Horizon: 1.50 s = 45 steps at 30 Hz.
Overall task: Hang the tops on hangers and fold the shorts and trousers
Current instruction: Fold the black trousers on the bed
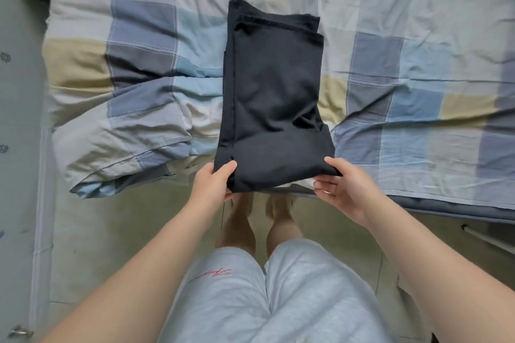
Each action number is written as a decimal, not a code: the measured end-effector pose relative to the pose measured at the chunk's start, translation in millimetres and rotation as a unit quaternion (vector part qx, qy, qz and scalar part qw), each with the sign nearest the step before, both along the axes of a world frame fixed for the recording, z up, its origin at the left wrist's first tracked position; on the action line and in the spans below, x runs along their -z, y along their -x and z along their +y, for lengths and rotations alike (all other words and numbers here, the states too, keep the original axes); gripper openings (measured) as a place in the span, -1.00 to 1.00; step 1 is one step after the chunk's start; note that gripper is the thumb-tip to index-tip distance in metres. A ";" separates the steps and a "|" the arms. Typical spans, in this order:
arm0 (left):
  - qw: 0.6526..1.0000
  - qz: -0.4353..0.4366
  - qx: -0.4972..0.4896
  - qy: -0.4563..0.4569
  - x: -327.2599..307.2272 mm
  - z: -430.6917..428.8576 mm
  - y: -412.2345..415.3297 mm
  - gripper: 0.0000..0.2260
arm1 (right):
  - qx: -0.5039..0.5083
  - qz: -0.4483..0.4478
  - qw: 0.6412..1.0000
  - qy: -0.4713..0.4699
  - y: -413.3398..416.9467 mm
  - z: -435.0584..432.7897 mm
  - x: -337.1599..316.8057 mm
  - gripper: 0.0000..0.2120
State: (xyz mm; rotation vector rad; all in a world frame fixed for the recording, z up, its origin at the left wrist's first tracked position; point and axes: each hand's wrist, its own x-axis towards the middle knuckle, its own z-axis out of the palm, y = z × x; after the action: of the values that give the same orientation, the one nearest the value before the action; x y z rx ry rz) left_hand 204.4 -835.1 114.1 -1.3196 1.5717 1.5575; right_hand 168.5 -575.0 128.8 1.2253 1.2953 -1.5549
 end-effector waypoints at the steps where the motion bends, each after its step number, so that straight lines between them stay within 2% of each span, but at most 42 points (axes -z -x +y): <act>1: 1.000 0.005 -0.006 0.011 -4.5 -1.1 11.3 -0.89 | 0.010 0.010 1.000 0.001 13.5 -2.6 -6.4 -0.82; 4: 0.999 0.024 -0.029 0.034 -13.0 -6.1 52.7 -0.88 | 0.034 0.041 0.999 0.009 58.4 -13.6 -20.0 -0.86; 8: 0.996 0.047 -0.060 0.040 -17.8 -14.1 123.7 -0.85 | 0.079 0.072 0.994 0.019 125.2 -28.1 -23.8 -0.80; 14: 0.995 0.070 -0.072 -0.003 -16.3 -14.7 244.9 -0.88 | 0.141 0.079 0.987 0.012 226.4 -37.8 -6.4 -0.81; 18: 0.994 0.078 -0.077 -0.004 10.8 -3.9 316.8 -0.82 | 0.182 0.080 0.980 -0.024 286.4 -40.8 29.9 -0.72; 20: 0.990 0.109 -0.087 0.027 37.2 3.9 342.0 -0.87 | 0.178 0.092 0.980 -0.016 309.4 -44.8 54.8 -0.71; 22: 0.980 0.173 -0.043 0.088 70.8 12.8 357.0 -0.87 | 0.135 0.121 0.983 -0.017 322.7 -49.7 84.1 -0.78; 24: 0.942 0.240 0.145 0.181 112.1 17.7 351.8 -0.74 | 0.027 0.183 0.980 -0.078 319.8 -54.3 119.9 -0.83; 25: 0.897 0.249 0.286 0.229 133.5 17.9 342.5 -0.64 | -0.051 0.228 0.964 -0.129 312.3 -54.9 140.4 -0.79; 26: 0.832 0.243 0.415 0.278 153.8 16.0 330.4 -0.55 | -0.151 0.272 0.932 -0.186 301.0 -54.4 161.0 -0.72; 27: 0.769 0.238 0.498 0.321 172.5 13.0 319.5 -0.48 | -0.270 0.305 0.881 -0.240 288.8 -53.6 180.5 -0.64; 28: 0.727 0.238 0.539 0.353 189.1 11.1 311.4 -0.44 | -0.376 0.331 0.817 -0.286 277.9 -53.5 198.1 -0.58; 29: 0.702 0.243 0.554 0.375 204.0 9.3 305.9 -0.42 | -0.438 0.349 0.764 -0.320 267.9 -54.2 213.8 -0.52; 30: 0.687 0.252 0.557 0.393 216.8 8.5 303.0 -0.40 | -0.466 0.360 0.732 -0.343 260.7 -55.9 227.7 -0.49; 34: 0.650 0.333 0.519 0.444 263.3 2.7 307.4 -0.40 | -0.444 0.406 0.674 -0.428 256.3 -65.0 277.9 -0.38; 38: 0.625 0.385 0.505 0.454 281.2 -3.6 312.3 -0.41 | -0.421 0.436 0.663 -0.440 262.4 -66.0 297.4 -0.34; 41: 0.636 0.367 0.507 0.451 266.9 -1.0 313.4 -0.41 | -0.419 0.428 0.677 -0.427 264.3 -67.4 282.9 -0.33; 43: 0.647 0.352 0.511 0.444 260.8 0.0 315.2 -0.40 | -0.398 0.398 0.701 -0.437 264.5 -68.1 277.1 -0.29; 45: 0.656 0.353 0.500 0.442 255.7 2.3 312.4 -0.37 | -0.343 0.333 0.759 -0.442 260.0 -64.2 269.4 -0.14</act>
State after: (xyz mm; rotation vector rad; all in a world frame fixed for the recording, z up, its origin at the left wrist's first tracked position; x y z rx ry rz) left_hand -108.1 -832.8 -141.5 0.1582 3.0018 0.4755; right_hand -91.5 -639.2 -140.6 0.4537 2.7659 -0.7834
